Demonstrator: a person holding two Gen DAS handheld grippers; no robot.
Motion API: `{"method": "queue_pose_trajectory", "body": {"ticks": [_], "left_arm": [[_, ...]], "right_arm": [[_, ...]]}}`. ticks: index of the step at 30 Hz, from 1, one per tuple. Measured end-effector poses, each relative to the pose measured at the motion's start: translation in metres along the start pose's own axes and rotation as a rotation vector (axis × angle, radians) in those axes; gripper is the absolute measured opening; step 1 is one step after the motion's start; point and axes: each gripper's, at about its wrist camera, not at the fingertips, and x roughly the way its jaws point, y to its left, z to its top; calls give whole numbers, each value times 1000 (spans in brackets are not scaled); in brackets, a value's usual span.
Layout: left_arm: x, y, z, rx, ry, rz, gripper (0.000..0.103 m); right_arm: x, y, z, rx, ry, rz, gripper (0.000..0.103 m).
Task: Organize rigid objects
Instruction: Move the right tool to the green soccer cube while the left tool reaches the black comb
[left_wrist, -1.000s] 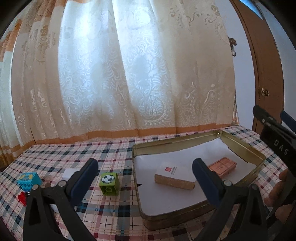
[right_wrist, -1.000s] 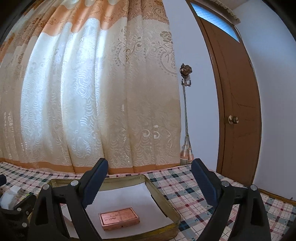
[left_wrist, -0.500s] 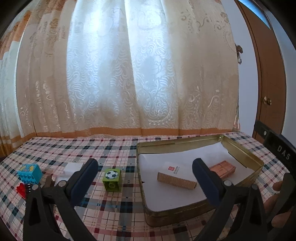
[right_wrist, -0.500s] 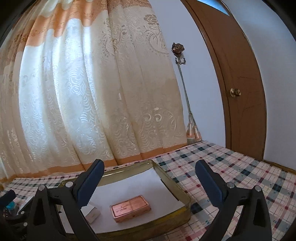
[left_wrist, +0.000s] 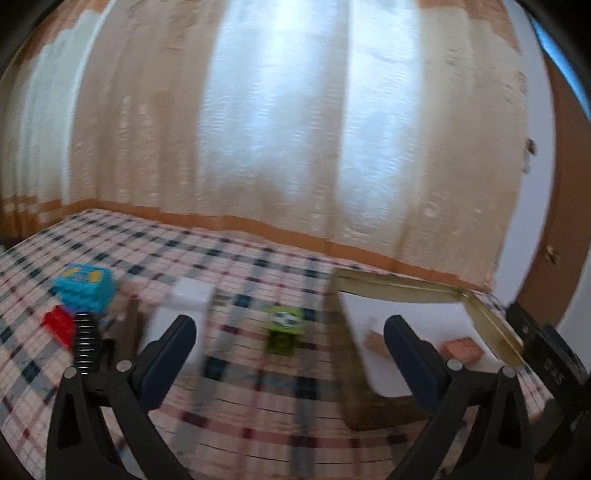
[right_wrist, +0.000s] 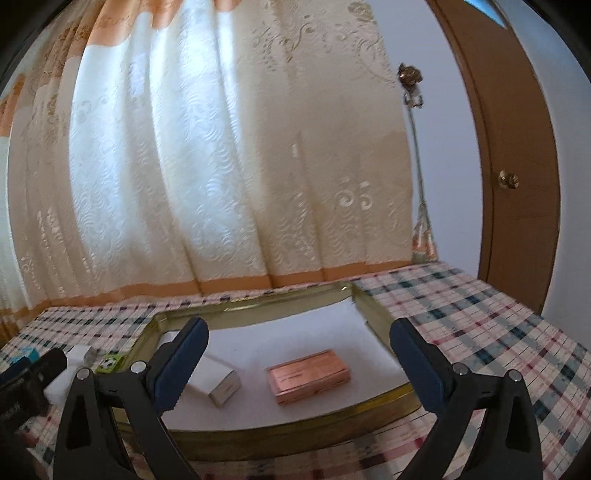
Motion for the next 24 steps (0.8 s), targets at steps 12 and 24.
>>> {"method": "queue_pose_trajectory", "body": {"ticks": [12,24], "left_arm": [[-3,69,16,84,-35,240,103],[-8,137,18,-91,-2,313,103]], "right_arm": [[-5,49,-7,-62,27,89,100],[5,145,-15,-198,82,236,100]]}}
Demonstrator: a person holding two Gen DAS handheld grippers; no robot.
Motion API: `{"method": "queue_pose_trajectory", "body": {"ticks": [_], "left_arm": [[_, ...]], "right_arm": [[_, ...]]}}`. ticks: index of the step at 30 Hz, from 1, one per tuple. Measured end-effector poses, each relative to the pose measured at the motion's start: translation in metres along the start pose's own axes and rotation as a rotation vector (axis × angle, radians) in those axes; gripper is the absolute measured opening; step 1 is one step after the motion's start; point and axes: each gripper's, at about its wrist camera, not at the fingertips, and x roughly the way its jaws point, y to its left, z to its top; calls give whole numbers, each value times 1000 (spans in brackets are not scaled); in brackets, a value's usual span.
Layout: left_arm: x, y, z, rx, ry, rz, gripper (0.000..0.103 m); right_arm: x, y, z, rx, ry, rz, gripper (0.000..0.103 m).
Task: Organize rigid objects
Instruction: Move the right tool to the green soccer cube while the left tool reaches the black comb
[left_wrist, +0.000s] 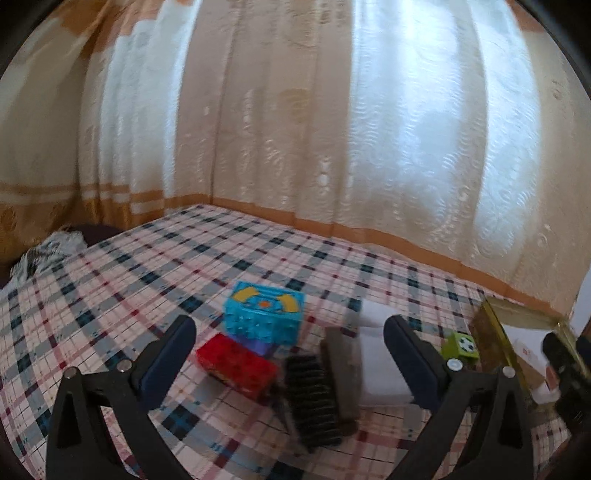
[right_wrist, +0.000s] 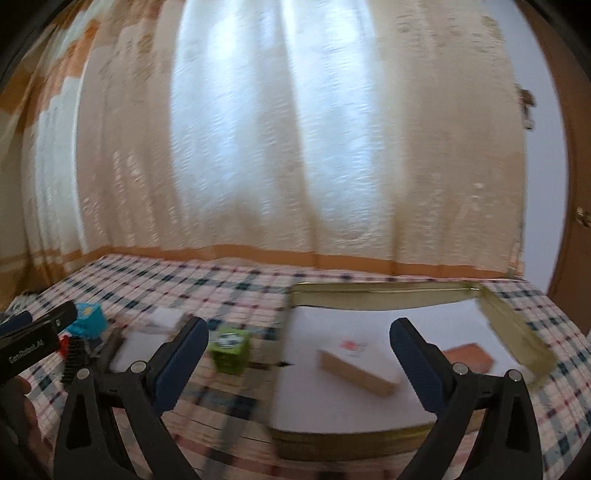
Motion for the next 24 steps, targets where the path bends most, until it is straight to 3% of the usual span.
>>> {"method": "queue_pose_trajectory", "body": {"ticks": [4,6,8,10,17,24], "left_arm": [[-2,14,3,-32,-36,60,103],[-2,16,3,-38,-37,72,103],[-1,19,3,-45,-31,76,103],[-1,21,3,-52,-25,75,103],[1,26,2,-78,-4,76,103],[2,35,2,-116,7,107,103]], "right_arm": [[19,37,4,-54,38,52,100],[29,49,4,-68,74,63,80],[46,59,2,-53,147,96,73],[62,61,1,-12,222,115,73],[93,67,-3,48,342,91,73],[113,79,-1,-3,397,-11,73]]}}
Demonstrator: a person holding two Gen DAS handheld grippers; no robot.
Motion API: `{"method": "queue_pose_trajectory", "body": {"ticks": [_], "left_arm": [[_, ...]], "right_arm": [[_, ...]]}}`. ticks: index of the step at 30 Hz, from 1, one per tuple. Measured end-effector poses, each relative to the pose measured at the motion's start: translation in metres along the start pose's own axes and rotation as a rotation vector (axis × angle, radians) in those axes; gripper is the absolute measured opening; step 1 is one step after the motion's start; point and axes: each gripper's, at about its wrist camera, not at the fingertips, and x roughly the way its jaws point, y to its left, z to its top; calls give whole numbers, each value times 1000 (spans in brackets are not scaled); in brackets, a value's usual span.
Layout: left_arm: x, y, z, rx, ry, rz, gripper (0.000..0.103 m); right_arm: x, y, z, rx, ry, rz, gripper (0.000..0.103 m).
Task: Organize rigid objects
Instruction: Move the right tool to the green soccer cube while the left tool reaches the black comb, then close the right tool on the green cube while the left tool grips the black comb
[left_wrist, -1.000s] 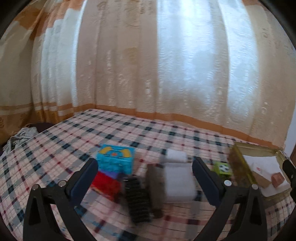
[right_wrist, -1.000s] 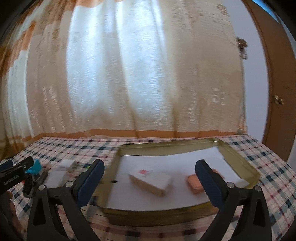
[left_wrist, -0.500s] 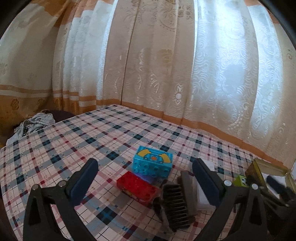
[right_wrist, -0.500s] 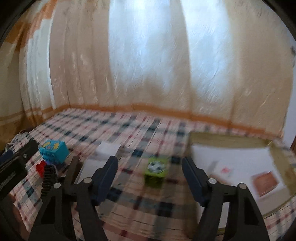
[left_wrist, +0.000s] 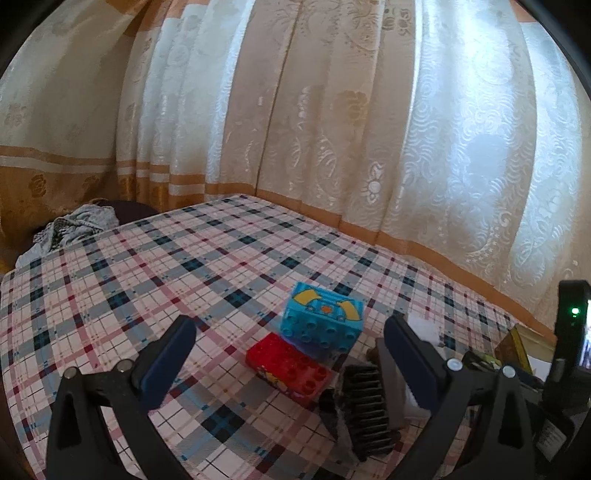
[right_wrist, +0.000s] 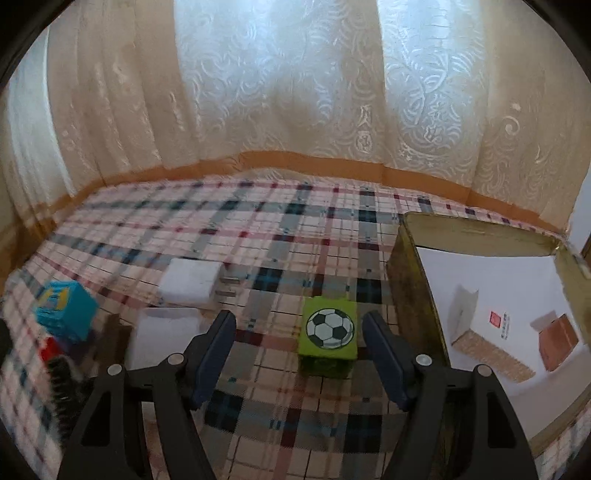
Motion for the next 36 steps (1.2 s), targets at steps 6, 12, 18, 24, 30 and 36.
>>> {"method": "queue_pose_trajectory", "body": {"ticks": [6,12,18,24,30,36], "left_arm": [[0,7,1,-29,-8,19,103],[0,10,1,-41,-7,14,103],[0,7,0,-23,-14,19,103],[3,11,0,-44,4,29,103],[-2,10,-1,-27,-10,-35,103],[-12,-13,-7,86,-10,-172,96]], "right_arm": [[17,26,2,-127,68,-185,71],[24,20,4,-4,118,-172,68],[25,0,4,205,123,-106,60],[21,-10,2,189,108,-55,34],[-1,-5,-15,113,72,80,34],[-59,1,-41,-60,-85,141,34]]}}
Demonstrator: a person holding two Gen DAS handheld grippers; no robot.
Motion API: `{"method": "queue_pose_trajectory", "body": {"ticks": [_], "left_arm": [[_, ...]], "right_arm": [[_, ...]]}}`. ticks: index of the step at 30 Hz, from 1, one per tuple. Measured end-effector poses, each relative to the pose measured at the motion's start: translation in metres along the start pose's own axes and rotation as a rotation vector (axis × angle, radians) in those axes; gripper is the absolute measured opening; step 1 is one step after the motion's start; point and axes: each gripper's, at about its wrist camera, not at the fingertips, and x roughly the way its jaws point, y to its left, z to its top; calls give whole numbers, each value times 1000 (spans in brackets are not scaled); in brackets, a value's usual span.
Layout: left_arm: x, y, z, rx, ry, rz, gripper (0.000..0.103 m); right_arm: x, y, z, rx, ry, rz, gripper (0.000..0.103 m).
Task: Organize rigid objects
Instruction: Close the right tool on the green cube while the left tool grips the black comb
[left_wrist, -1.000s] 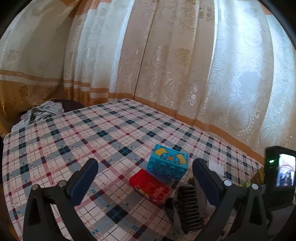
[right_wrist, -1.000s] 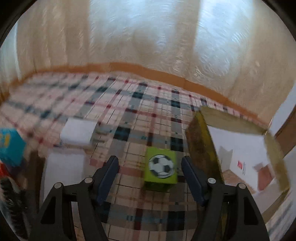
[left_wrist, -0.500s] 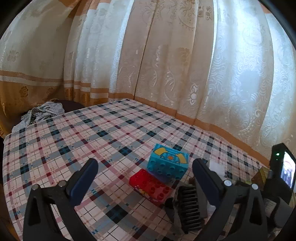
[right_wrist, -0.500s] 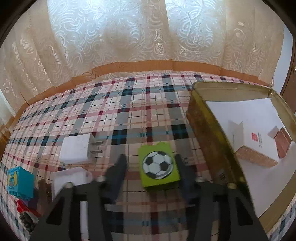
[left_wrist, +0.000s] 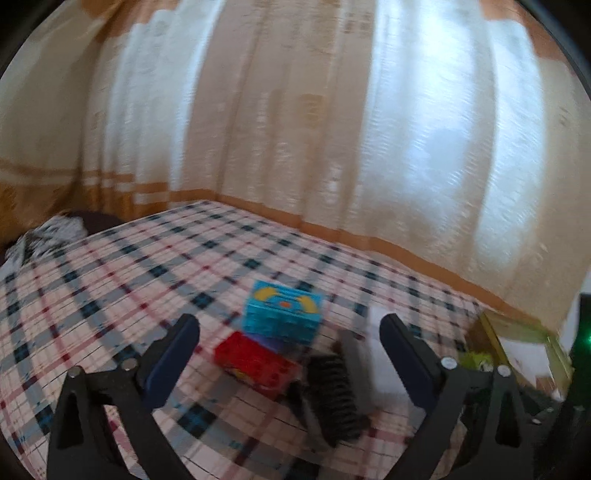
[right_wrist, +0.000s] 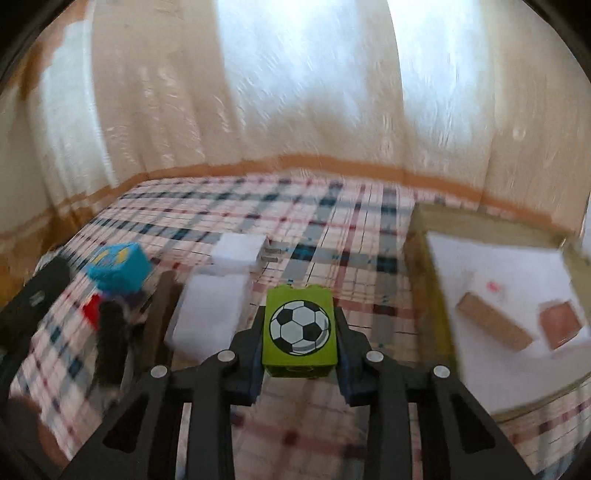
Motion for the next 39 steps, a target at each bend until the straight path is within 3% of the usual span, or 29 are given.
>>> {"method": "queue_pose_trajectory", "body": {"ticks": [3,5,9,11,16,21,24,30,36,39], "left_arm": [[2,-9,0,40,23,-25,82],[9,-13,-1,57,73,-32,64],[26,-12,-5,34,190,-61,49],[34,-11,-10,21,254,-88,36],[46,-13,-19,11,342,-104,38],[51,-9,-24,-30,389,-114,31],[50,-12,-26,-16,391,-111,31],[49,2,-23,-82,381,-149,30],[37,15,-21,-168,313,-174,28],[30,12,-18,-153,275,-164,28]], "right_arm": [[-19,-7,-5,-37,-64,-11,34],[-24,-13,-7,-51,-90,-6,34],[-24,-15,-6,-55,-89,42,34],[-24,-12,-6,-69,-96,50,34],[-21,-10,-8,-55,-69,93,34],[-18,-17,-8,-24,-57,99,34],[-16,-17,-9,-15,-49,106,34],[-19,-17,-9,-14,-60,111,34],[-29,-18,-6,-10,-115,133,34],[-35,-19,-5,-13,-144,147,34]]}}
